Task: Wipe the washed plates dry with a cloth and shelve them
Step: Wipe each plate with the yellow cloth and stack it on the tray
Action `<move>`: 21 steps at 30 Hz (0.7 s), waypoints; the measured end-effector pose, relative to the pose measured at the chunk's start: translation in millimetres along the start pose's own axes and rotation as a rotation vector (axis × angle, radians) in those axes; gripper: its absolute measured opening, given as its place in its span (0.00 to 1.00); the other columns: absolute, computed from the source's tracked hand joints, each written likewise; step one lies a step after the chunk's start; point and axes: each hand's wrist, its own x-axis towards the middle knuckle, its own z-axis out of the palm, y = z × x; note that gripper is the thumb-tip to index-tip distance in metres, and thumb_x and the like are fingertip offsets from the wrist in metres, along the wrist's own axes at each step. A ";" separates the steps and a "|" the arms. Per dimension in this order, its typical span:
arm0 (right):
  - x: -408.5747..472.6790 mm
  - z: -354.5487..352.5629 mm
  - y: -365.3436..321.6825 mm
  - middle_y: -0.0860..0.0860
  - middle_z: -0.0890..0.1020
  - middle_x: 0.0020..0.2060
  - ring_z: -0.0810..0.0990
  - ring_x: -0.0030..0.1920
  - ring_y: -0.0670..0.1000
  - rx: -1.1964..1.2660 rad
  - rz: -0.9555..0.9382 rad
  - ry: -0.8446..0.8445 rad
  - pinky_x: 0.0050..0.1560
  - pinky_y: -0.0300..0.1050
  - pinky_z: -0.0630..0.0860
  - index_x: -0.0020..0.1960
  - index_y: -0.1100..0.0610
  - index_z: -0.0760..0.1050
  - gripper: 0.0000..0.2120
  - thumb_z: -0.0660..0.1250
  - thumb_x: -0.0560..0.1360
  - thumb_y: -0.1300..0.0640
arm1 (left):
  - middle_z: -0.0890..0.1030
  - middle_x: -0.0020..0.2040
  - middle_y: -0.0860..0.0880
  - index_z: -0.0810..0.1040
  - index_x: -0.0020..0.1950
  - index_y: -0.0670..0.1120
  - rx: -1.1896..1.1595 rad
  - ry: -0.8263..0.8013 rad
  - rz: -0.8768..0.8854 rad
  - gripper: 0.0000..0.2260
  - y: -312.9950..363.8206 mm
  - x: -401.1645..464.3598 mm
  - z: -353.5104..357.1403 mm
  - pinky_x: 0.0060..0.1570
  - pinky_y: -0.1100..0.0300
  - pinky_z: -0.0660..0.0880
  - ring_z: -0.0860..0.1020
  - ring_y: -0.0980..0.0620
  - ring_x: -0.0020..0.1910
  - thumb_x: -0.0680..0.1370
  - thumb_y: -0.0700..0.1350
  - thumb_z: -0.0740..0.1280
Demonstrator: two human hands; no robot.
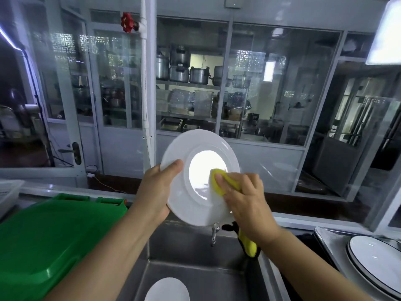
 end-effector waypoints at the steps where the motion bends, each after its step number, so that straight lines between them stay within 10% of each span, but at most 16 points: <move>1: 5.6 -1.9 4.7 0.49 0.70 0.60 0.68 0.52 0.56 -0.027 0.031 0.004 0.50 0.59 0.74 0.71 0.51 0.67 0.18 0.54 0.82 0.51 | 0.83 0.47 0.43 0.80 0.48 0.48 0.017 -0.014 -0.014 0.04 -0.8 -1.7 1.0 0.51 0.44 0.78 0.80 0.41 0.49 0.76 0.47 0.67; 15: -15.5 -0.9 -24.2 0.50 0.71 0.58 0.69 0.53 0.55 -0.024 -0.169 -0.024 0.49 0.54 0.74 0.69 0.48 0.69 0.20 0.66 0.78 0.55 | 0.84 0.44 0.42 0.81 0.48 0.44 -0.009 -0.032 -0.026 0.06 -5.8 -2.1 0.7 0.50 0.45 0.78 0.81 0.40 0.47 0.74 0.44 0.68; 21: -7.1 -18.0 16.1 0.50 0.72 0.57 0.68 0.53 0.53 0.013 0.104 0.008 0.53 0.53 0.75 0.68 0.45 0.71 0.19 0.61 0.78 0.55 | 0.85 0.42 0.44 0.81 0.48 0.44 0.036 -0.115 -0.036 0.04 -2.5 -8.7 -4.1 0.47 0.49 0.78 0.82 0.43 0.43 0.76 0.42 0.66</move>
